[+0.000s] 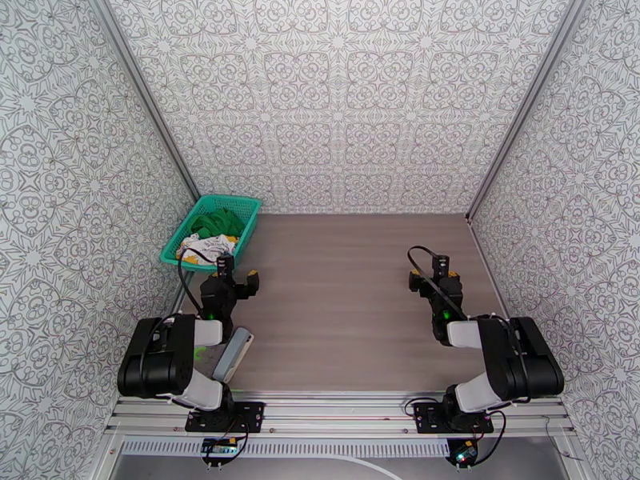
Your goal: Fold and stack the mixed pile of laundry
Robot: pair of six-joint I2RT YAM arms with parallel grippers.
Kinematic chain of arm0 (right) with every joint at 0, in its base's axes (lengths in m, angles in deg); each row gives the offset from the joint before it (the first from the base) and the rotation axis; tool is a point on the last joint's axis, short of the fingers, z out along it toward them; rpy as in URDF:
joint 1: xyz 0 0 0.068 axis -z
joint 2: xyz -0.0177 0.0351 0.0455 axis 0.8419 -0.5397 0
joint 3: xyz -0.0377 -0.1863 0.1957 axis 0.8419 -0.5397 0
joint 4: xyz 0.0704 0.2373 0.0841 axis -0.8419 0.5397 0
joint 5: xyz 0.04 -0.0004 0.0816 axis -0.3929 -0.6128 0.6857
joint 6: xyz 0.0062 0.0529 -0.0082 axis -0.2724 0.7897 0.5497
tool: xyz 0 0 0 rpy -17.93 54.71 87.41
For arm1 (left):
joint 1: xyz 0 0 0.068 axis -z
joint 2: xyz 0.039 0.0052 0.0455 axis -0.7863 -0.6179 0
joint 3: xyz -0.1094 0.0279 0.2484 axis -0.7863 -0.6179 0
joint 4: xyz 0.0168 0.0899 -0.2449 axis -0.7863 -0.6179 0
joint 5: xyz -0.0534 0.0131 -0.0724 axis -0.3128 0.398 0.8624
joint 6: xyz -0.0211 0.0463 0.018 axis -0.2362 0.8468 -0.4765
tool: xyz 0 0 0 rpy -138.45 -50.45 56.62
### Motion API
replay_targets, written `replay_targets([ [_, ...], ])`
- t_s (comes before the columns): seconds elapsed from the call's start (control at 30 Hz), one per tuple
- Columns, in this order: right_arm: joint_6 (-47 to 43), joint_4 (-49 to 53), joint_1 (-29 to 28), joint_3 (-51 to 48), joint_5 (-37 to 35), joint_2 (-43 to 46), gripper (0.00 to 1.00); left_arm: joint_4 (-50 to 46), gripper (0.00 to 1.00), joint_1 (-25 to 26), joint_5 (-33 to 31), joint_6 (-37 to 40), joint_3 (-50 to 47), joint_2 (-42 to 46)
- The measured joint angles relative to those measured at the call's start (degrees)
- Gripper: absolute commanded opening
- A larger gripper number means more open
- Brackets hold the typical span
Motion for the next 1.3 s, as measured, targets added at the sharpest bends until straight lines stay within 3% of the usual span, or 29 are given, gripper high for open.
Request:
replay_targets([
  [1.07,0.00,0.02,0.04,0.00,0.20,0.00,0.99,0.00,0.99,0.00,-0.20,-0.17,0.00,0.00],
  [1.2,-0.04,0.33,0.07,0.00,0.13,0.48,0.99,-0.13,0.99,1.79,-4.87,-0.15,-0.52,1.36],
  [1.3,0.02,4.87,-0.79,0.02,-1.84,5.81,0.99,-4.85,0.99,5.27,-11.21,-0.39,-0.79,7.63],
])
